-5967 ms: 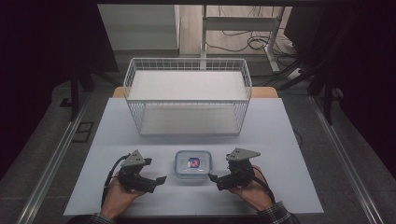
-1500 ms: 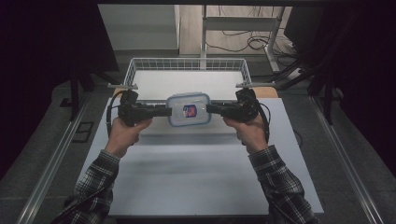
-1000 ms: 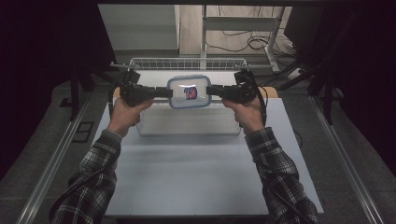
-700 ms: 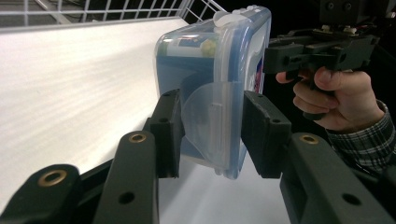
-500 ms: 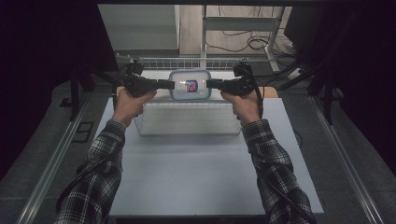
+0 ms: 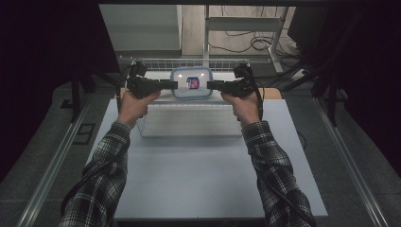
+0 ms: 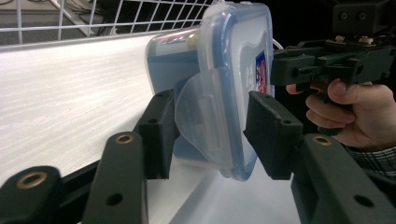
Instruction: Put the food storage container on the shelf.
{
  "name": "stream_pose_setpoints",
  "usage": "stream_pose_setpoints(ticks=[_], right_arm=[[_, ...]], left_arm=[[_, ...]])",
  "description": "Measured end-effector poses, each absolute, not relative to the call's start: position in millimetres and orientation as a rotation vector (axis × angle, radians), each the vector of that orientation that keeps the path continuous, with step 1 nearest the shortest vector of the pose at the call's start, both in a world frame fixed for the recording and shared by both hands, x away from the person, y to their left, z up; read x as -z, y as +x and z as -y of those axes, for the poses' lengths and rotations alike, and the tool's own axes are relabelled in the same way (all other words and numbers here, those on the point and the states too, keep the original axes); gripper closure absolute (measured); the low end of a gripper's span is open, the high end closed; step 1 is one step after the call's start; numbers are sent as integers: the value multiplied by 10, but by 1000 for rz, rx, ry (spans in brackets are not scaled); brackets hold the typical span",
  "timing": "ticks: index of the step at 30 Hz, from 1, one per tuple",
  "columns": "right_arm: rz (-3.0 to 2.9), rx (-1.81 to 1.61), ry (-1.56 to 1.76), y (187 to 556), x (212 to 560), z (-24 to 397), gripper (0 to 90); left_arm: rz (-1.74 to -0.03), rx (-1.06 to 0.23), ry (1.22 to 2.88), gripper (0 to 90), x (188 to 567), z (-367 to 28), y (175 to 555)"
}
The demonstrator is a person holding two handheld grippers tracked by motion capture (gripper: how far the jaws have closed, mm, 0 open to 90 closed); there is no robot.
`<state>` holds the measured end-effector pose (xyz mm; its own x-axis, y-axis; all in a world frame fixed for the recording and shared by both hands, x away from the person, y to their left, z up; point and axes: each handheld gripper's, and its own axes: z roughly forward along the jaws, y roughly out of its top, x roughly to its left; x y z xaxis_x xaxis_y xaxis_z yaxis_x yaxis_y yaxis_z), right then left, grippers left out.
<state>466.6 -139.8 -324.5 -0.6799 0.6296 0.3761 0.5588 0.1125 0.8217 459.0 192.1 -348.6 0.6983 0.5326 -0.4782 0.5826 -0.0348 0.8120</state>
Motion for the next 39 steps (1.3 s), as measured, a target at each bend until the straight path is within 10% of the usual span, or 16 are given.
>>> stream_pose_setpoints(ticks=[14,22,29,39], right_arm=[[-2309,-1559,1195,4655,3230,1347,664],[-2315,-1532,1173,4660,3267,1280,681],[-2328,-1528,1150,4635,3301,1306,791],[-2355,-1514,1119,4602,3352,1258,804]], left_arm=[[-1006,-109,1689,360,3415,-1930,4556],[-981,-196,1712,522,3316,-1940,4401],[-865,-203,1778,842,3381,-1823,4139],[-933,-215,1846,872,3563,-1685,4304]])
